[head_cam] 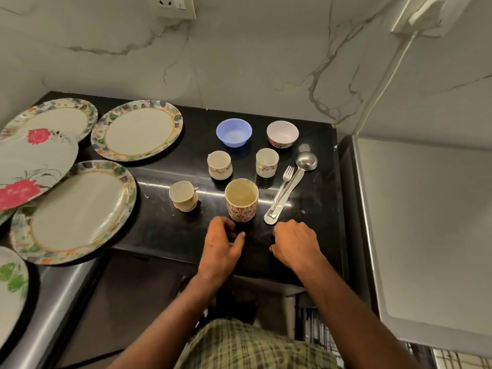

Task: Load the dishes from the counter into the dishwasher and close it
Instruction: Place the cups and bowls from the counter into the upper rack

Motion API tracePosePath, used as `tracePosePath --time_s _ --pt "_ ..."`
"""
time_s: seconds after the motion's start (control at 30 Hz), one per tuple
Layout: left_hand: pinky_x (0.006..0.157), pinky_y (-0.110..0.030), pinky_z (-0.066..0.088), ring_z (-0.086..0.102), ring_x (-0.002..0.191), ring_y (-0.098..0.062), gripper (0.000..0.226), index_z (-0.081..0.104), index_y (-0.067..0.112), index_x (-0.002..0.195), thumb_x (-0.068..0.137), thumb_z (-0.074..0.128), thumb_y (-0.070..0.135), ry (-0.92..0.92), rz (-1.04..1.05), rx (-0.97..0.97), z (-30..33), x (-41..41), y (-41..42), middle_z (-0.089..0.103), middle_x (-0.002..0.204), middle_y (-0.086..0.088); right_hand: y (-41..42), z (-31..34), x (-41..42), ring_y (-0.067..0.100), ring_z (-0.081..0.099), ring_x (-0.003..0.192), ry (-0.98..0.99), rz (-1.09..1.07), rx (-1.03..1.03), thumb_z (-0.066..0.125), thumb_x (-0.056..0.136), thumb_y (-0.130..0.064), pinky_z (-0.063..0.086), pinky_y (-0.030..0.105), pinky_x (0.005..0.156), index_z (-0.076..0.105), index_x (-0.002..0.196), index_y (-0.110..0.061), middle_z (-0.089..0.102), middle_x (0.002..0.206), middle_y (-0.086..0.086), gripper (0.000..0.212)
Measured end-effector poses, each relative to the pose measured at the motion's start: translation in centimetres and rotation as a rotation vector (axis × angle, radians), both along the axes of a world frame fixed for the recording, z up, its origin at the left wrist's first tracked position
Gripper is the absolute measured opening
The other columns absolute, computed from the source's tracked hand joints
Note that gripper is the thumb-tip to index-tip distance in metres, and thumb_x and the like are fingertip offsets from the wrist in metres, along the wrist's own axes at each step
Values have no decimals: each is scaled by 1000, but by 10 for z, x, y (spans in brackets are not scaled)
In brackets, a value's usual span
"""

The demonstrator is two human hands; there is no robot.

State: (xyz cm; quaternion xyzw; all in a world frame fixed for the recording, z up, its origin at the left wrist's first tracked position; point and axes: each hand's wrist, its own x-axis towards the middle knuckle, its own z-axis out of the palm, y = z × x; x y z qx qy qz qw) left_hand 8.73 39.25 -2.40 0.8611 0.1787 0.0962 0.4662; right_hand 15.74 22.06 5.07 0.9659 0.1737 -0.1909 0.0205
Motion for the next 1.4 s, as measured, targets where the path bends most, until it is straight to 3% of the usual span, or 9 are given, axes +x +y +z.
tracePosePath --time_s 0.33,0.47,0.63,0.83,0.97,1.03,1.13,1.23,1.4 --pt "94 -33 58 54 118 -10 93 33 29 146 75 92 40 18 -52 -79 -4 33 17 39 142 4 2 2 -1 30 69 103 3 -132 44 76 90 -39 54 40 81 72 111 -21 73 107 6 28" --pt "105 -38 45 42 131 -18 95 36 31 149 73 91 44 35 -93 -49 -10 47 22 45 141 7 2 0 -1 29 70 100 5 -156 53 76 89 -40 52 38 76 74 107 -22 74 103 5 26" --pt "106 -49 51 53 128 -20 91 45 35 140 65 90 57 21 -98 -53 -14 62 27 58 132 7 -2 0 -5 29 67 107 27 -182 82 71 93 -43 54 41 85 71 125 -28 72 114 5 35" --pt "104 -44 52 54 125 -14 82 46 43 133 66 94 48 -86 -161 -102 4 50 17 57 127 16 -17 -15 -17 23 59 129 23 -190 187 55 100 -53 53 44 101 51 149 -36 57 148 -9 53" --pt "100 -39 55 58 123 -8 79 44 63 125 64 93 53 -79 -281 -230 21 41 -7 59 131 13 -36 -25 -27 12 58 132 193 -527 727 53 99 -60 49 43 110 61 140 -40 63 141 -12 46" --pt "101 -43 56 61 123 -9 81 48 57 131 64 92 58 -52 -376 -273 27 40 -23 63 132 10 -47 -23 -35 15 67 121 385 -825 1195 47 102 -60 57 45 101 70 128 -33 74 124 -8 44" --pt "100 -43 57 63 123 -9 85 54 33 140 67 93 53 -9 -554 -289 33 39 -53 66 131 9 -70 -24 -49 30 72 112 715 -1123 1692 40 105 -61 59 47 95 65 134 -13 73 124 15 62" --pt "100 -39 56 63 122 -10 82 56 30 140 70 95 45 0 -696 -272 38 36 -82 68 128 13 -95 -31 -69 30 71 108 828 -1171 1900 41 102 -66 62 41 87 59 141 -9 69 127 19 71" --pt "103 -36 52 54 129 -12 80 54 42 135 66 90 62 36 -931 -155 40 29 -137 59 131 24 -147 -50 -103 26 68 102 748 -1227 2114 50 101 -62 60 37 82 58 144 -11 64 130 19 67"
